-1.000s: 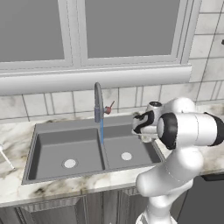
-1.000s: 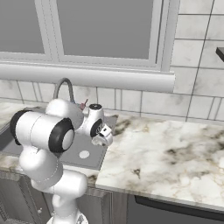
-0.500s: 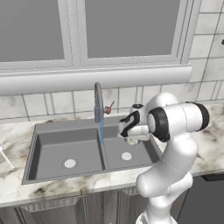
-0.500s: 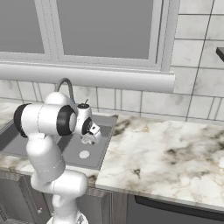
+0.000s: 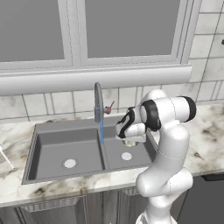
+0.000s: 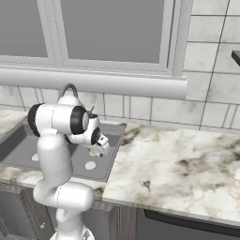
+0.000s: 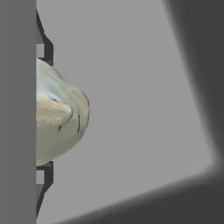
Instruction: Turn on the sink faucet. Then move the garlic from the counter to the sink. Turn off the sink. Move the vegetable from the sink to the pot next to the stove. Finally move the pot to the rear left burner.
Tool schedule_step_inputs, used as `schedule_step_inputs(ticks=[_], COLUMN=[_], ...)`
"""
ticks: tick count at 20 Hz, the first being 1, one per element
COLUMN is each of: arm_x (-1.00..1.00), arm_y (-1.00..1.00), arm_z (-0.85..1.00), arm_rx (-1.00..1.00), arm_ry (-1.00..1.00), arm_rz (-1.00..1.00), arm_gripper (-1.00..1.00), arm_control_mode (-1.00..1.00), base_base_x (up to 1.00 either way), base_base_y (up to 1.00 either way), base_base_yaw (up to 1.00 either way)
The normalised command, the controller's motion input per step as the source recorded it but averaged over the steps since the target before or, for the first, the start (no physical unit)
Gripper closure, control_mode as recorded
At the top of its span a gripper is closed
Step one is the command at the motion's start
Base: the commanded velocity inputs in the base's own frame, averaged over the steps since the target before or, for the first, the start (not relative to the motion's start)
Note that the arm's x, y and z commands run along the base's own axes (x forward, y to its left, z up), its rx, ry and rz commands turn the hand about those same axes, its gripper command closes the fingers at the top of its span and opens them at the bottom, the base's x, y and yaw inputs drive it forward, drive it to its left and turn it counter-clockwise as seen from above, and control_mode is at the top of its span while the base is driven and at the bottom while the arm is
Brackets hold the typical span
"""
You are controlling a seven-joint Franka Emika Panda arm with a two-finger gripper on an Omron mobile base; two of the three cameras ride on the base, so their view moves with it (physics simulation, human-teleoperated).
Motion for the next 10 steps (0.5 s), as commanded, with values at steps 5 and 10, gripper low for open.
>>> schedule_step_inputs(ticks=[5,10], arm_x=[0.35,0.12], arm_y=[0.00,0.00], arm_z=[-0.36,-0.24], arm_rx=[0.00,0.00], arm_ry=[0.05,0.03], arm_rz=[0.00,0.00], arm_gripper=[1.00,1.00], arm_control_mode=[-1.00,-1.00], base_base_x=[0.00,0.00], base_base_y=[0.00,0.00], base_base_yaw=[0.00,0.00])
